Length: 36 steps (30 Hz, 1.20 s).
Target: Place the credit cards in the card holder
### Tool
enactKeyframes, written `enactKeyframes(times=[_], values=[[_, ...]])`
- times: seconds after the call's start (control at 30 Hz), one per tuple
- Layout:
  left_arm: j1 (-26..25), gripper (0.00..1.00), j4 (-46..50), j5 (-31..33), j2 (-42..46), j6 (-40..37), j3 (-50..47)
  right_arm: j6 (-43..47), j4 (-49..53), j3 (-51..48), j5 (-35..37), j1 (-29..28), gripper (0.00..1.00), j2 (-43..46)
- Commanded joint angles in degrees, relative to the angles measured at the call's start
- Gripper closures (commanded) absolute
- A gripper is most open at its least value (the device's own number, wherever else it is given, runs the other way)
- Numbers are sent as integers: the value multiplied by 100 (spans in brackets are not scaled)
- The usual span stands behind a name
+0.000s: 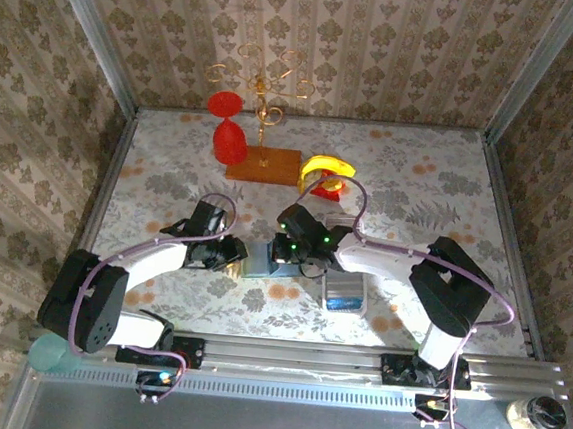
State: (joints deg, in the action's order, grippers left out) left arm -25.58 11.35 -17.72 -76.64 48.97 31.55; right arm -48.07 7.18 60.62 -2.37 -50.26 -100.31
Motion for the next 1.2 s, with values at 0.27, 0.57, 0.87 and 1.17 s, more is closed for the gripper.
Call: enactKeyframes(times=[0.27,0.57,0.87,1.17], values=[[5,68,-63,119,37,-294,18,-199,-639,-379,904,-90,100,-108],[-8,71,-248,6,-165,-275,-88,-743,-1263,-777,888,-83,100,34],[-4,73,-186,83,-147,-309,-184,-833,-1412,-1040,1204,-96,100,413],[-230,75,-331,40,-161,-217,-184,-1051,-1799,-1191,1134,-101,100,283]])
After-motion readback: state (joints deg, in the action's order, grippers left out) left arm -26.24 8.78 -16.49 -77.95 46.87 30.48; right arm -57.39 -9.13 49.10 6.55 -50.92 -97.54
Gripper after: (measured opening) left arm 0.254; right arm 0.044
